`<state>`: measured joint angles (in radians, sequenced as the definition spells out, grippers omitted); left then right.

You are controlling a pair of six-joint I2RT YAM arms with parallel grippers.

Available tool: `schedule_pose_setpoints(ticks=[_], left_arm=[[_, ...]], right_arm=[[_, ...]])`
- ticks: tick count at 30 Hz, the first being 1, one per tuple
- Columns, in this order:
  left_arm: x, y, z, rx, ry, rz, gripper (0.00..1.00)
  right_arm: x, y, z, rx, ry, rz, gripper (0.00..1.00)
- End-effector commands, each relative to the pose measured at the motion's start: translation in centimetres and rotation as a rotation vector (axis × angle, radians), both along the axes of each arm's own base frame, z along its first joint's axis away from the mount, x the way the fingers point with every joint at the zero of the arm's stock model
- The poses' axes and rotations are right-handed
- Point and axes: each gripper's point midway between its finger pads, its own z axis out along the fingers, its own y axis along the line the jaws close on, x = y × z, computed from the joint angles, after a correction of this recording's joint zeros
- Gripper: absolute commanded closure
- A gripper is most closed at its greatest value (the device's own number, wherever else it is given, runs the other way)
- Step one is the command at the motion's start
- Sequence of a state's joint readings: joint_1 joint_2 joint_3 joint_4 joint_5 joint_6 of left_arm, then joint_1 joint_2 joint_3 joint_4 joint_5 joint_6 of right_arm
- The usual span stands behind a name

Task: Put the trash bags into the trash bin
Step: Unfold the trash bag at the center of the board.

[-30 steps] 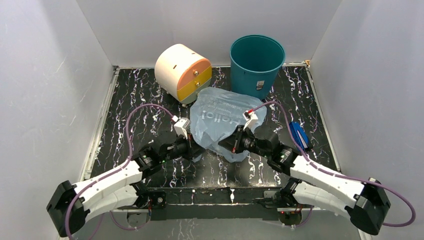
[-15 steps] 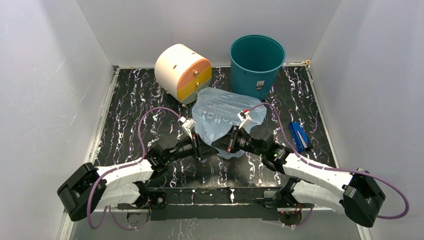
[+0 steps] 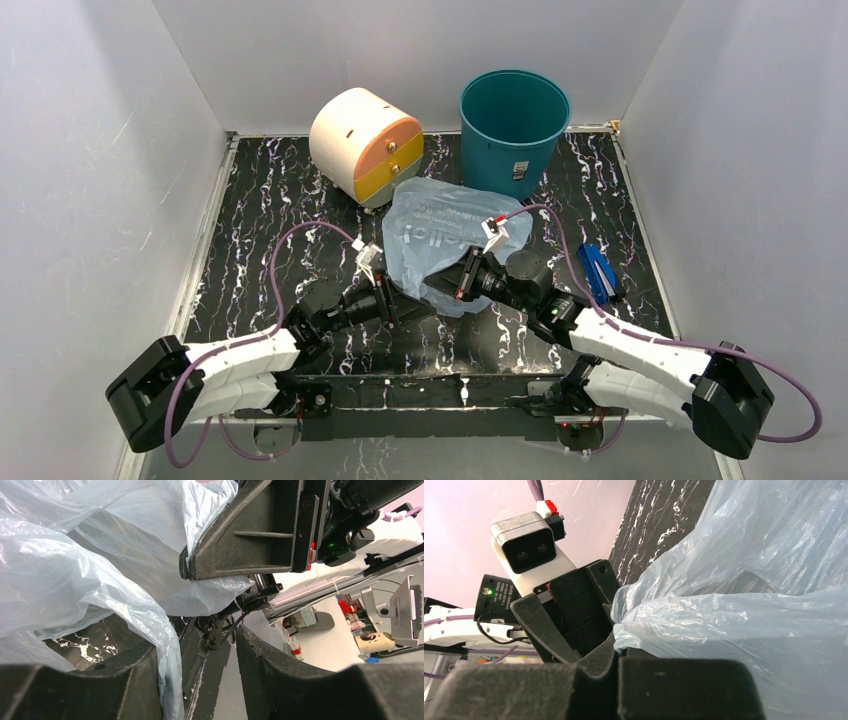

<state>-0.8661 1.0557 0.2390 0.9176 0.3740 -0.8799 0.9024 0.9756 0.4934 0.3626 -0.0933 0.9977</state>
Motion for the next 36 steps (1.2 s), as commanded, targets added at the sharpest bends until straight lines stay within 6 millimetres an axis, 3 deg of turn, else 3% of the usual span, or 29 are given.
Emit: schedule_pose_setpoints(ticks=[1, 13, 16, 19, 23, 28, 36], left_arm=[[0.6, 0.1, 1.6, -0.048, -0.055, 0.036, 0.52], [0.6, -0.9, 3.7, -0.154, -0.113, -0.003, 0.50], [0.6, -1.0, 3.6, -0.161, -0.113, -0.006, 0.60], [0.2, -1.1, 3.2, -0.153, -0.110, -0.029, 0.81], [-0.4, -0.6, 2.5, -0.141, -0.107, -0.040, 0.97], [-0.7, 0.1, 2.4, -0.147, -0.110, -0.027, 1.00], [-1.0, -0.2, 2.7, -0.148, -0.116, -0.055, 1.00]], right_arm=[[-0.2, 0.5, 3.2, 0.091, -0.038, 0.024, 1.00], [-0.8, 1.1, 3.9, 0.106, -0.031, 0.076, 0.99], [-0.8, 1.2, 3.9, 0.110, -0.030, 0.079, 0.98], [-0.8, 1.1, 4.1, 0.110, -0.037, 0.079, 0.98], [-0.4, 0.5, 4.0, 0.073, -0.042, 0.039, 0.96], [-0.3, -0.1, 4.0, 0.050, -0.054, 0.018, 0.93], [-2.2, 0.6, 4.0, 0.038, -0.046, 0.143, 0.72]])
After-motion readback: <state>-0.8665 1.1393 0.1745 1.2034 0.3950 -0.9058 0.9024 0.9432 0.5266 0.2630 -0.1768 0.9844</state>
